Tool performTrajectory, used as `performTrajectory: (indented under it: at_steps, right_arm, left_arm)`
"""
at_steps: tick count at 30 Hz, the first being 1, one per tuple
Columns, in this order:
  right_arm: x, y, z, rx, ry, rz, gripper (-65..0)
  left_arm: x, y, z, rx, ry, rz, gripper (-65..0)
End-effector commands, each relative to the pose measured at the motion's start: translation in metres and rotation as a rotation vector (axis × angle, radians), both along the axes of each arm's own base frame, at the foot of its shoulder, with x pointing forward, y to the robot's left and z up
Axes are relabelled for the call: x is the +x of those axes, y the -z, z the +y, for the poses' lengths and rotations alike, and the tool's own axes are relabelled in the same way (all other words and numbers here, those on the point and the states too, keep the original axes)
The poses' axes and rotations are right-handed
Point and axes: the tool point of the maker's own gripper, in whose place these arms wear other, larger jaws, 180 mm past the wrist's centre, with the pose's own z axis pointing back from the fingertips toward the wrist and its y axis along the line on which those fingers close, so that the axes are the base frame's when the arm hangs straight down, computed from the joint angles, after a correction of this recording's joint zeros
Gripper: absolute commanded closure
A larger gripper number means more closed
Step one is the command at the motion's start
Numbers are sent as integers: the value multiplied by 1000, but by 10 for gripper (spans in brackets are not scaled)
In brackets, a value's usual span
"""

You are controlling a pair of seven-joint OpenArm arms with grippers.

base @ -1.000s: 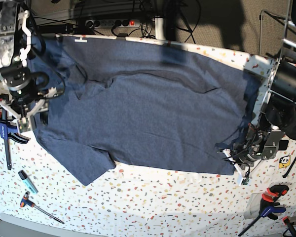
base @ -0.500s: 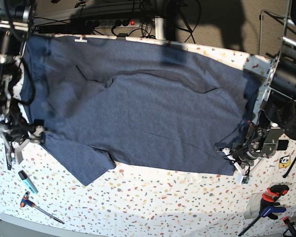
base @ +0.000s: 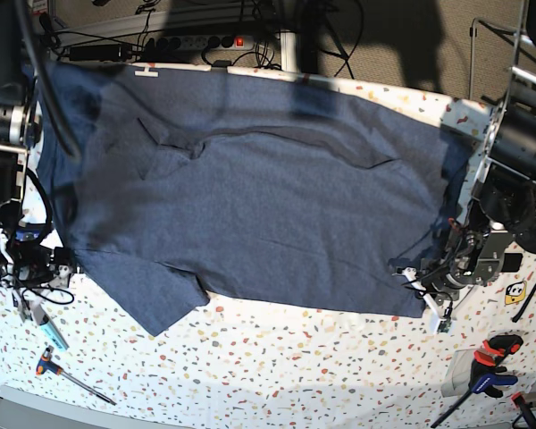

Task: Fold the T-shirt properly
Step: 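Move the right gripper to the shirt's opposite side edge and grasp it, then fold the grasped side edges with both grippers over toward the collar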

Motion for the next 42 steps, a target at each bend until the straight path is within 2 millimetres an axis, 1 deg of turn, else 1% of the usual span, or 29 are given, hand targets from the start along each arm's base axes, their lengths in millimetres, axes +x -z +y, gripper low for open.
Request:
performTrajectory:
  at_steps: [1,3,5,7,13,16,17,20,22,23,26,27,33,34,36,38,42]
  right_arm:
    - [16,-23,-10,-33,10,-59,-330]
    - [18,-20,-7,-49,9,-49,-330]
    - [18,-14,-2,-44,5,-35,-330]
    - [15,-8,-2,-59,-1,-22,-330]
    - [1,14,-16,-102,22,24,-329]
    - [-7,27,-19,-88,40,42,-329]
    - [-9,31,-19,-83,44,46,-323]
    - [-13,36,-20,-76,51,49,-254]
    - [-13,36,-20,-76,51,49,-204]
    - [-13,36,-20,-77,52,49,-169]
    - [-13,35,-24,-106,39,52,-14]
    - [-12,34,-25,-117,33,46,0]
    - [-9,30,-31,-178,2,32,0]
    - [-8,29,-30,-175,-8,32,0]
    - [-4,26,-18,-141,-93,17,0]
    - [1,17,-14,-128,-137,-10,0]
    - [14,-8,-16,-131,-142,-75,0]
  left_arm:
    - [-17,15,-2,29,33,98,0]
    - [-17,15,-2,28,33,98,0]
    - [-16,15,-2,28,33,98,0]
    - [-17,15,-2,28,33,98,0]
    - [-18,16,-2,31,33,105,0]
    - [-18,16,-2,30,34,105,0]
    - [-18,16,-2,30,34,105,0]
    - [-18,16,-2,31,33,105,0]
    - [-18,16,-2,30,34,105,0]
    - [-18,16,-2,30,33,105,0]
    - [-17,16,-2,30,33,104,0]
    - [-17,15,-2,30,33,104,0]
    - [-7,6,-5,11,30,44,0]
    - [-5,4,-6,11,31,37,0]
    - [3,-3,1,33,-8,8,0]
    - [12,-12,7,59,-40,-20,0]
    - [25,-38,5,4,-46,-70,0]
